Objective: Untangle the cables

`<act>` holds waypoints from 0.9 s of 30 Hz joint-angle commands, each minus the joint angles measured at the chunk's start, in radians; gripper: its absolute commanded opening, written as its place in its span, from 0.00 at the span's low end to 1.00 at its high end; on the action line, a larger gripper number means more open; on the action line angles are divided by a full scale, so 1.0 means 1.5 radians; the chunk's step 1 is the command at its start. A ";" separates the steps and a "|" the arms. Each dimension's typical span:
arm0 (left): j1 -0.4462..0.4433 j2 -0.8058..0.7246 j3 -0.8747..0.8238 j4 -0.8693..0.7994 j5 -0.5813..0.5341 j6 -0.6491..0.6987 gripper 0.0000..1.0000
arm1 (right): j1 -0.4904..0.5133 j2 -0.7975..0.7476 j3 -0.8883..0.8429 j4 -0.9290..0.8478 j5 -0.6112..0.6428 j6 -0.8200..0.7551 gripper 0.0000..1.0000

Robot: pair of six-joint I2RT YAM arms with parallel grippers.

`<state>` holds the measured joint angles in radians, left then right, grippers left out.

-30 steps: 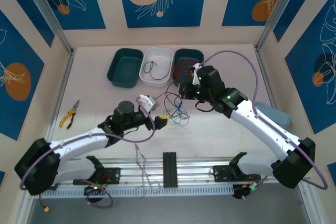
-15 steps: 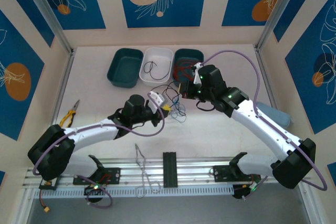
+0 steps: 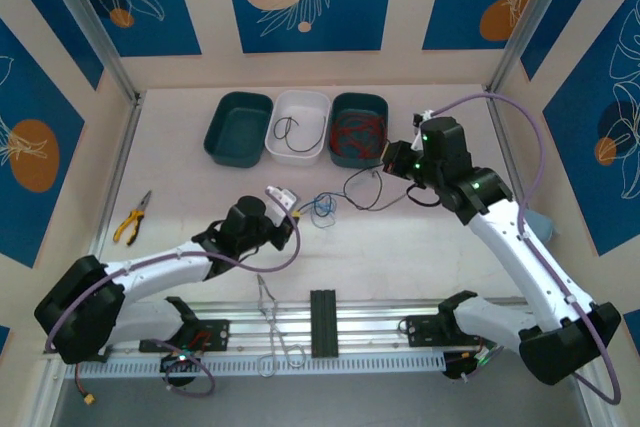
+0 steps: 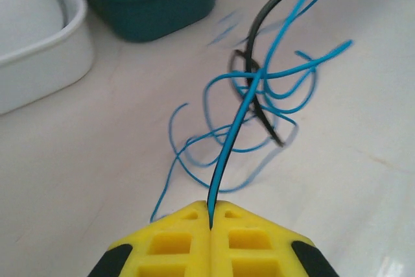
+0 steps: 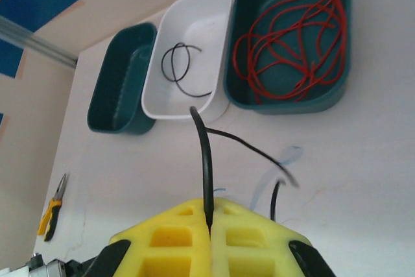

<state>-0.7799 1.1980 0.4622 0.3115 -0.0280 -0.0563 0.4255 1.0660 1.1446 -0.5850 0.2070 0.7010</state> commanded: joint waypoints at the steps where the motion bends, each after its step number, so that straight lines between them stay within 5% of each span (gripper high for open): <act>1: 0.006 -0.021 -0.011 -0.043 -0.107 -0.026 0.00 | -0.011 -0.028 0.028 -0.037 0.032 -0.012 0.00; 10: 0.042 -0.037 -0.012 -0.103 -0.207 -0.078 0.00 | -0.032 -0.071 0.045 -0.091 0.071 -0.034 0.00; 17: 0.100 -0.061 -0.025 -0.131 -0.198 -0.132 0.00 | -0.048 -0.097 0.054 -0.131 0.102 -0.046 0.00; 27: 0.120 -0.108 -0.030 -0.164 -0.174 -0.130 0.00 | -0.059 -0.087 0.066 -0.117 0.033 -0.054 0.00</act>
<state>-0.6106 1.0668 0.4297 0.0883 -0.3065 -0.2382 0.3428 0.9279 1.2026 -0.7689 0.3058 0.6365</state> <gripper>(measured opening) 0.041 0.047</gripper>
